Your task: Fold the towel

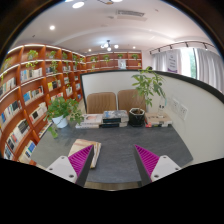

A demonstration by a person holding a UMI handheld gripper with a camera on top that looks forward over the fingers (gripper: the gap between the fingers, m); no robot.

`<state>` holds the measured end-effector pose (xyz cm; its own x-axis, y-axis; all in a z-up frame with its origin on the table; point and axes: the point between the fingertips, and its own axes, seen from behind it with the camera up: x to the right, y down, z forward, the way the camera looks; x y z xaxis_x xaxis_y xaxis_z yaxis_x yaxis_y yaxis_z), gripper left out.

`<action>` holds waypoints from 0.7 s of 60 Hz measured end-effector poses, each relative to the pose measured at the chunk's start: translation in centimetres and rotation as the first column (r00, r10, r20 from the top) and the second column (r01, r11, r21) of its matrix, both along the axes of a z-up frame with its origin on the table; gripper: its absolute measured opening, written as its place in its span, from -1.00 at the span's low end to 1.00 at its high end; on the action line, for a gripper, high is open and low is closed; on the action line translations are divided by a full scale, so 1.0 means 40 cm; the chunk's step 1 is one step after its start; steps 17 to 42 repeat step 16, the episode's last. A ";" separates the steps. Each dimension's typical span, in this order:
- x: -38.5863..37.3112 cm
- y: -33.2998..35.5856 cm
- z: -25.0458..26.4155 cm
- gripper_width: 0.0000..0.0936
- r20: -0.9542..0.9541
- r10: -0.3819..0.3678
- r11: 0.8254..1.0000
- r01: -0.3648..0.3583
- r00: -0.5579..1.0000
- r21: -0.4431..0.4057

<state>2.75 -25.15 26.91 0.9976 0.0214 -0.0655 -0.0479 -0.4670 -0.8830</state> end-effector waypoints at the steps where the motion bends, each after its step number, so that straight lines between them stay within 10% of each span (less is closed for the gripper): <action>1: 0.002 -0.003 0.000 0.69 0.003 0.001 1.000 -0.001 1.000 0.000; 42: 0.006 -0.017 -0.038 0.69 0.013 0.010 1.000 -0.010 1.000 -0.015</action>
